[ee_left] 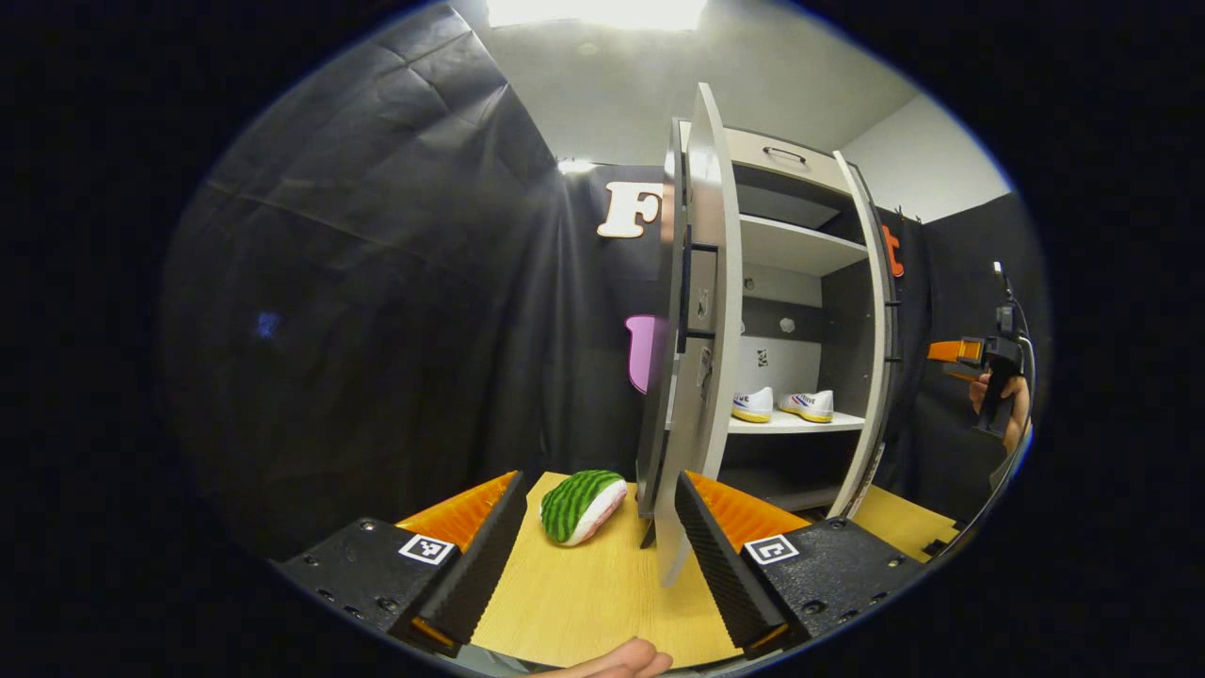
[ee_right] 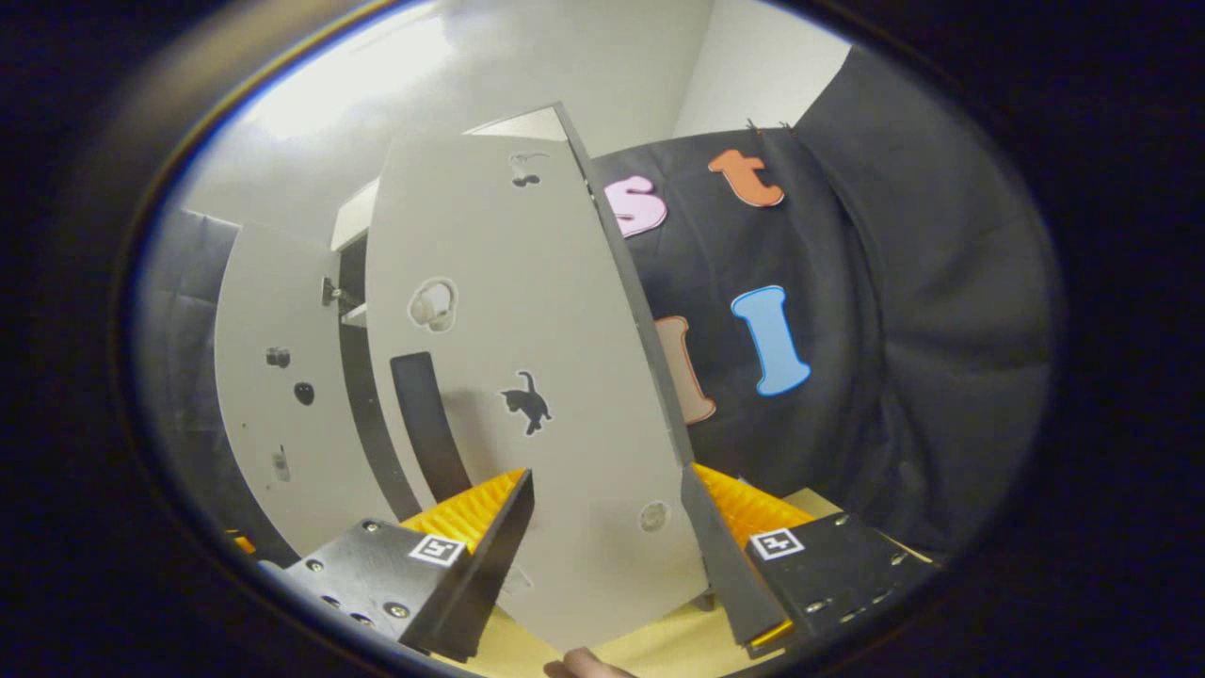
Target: Grab one shoe with the right hand and put it into the shoe cabinet, grab the other shoe with the left hand and put it into the shoe cabinet; then close the right door with the right hand and the left door with the left hand.
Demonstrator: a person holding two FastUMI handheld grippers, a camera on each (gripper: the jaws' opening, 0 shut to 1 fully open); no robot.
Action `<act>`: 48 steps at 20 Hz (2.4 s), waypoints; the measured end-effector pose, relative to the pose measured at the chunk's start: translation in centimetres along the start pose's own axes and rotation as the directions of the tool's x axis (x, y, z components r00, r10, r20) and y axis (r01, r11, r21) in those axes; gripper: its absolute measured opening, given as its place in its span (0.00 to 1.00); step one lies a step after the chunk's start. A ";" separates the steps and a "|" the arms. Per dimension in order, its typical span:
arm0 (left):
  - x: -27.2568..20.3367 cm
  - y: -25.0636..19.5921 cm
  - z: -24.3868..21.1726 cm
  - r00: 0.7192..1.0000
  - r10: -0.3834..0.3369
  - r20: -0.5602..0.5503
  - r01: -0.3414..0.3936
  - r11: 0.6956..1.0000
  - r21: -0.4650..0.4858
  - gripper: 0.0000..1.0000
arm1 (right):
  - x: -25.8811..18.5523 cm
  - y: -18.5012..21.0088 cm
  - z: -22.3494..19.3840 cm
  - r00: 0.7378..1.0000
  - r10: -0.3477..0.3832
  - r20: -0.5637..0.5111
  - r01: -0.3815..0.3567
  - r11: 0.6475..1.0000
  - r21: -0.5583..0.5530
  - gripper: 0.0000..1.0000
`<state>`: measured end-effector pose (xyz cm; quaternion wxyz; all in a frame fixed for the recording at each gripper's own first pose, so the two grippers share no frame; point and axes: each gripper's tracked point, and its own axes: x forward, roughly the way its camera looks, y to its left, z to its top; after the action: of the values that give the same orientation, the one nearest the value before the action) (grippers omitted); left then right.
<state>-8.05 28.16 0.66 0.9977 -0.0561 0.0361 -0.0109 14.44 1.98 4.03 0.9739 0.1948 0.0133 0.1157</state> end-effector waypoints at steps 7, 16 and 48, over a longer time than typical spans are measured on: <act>4.9 3.9 1.4 0.999 0.019 -0.036 -0.022 0.998 -0.065 0.96 | -5.9 2.2 -2.7 0.997 0.061 -0.037 -0.064 0.995 -0.075 0.97; 12.6 6.7 5.6 1.000 0.029 0.003 -0.029 0.999 0.023 0.94 | -13.9 6.8 -3.1 0.991 0.129 0.039 -0.120 0.977 -0.174 0.97; 14.3 -7.0 11.1 0.991 -0.131 0.030 0.126 0.983 0.136 0.89 | -19.1 5.7 -7.7 0.997 0.021 0.070 -0.002 0.965 -0.263 0.93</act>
<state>6.85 22.09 11.47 0.9970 0.0086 0.0123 -0.0765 -5.95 5.64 -1.28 0.9903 0.0681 -0.0387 0.1148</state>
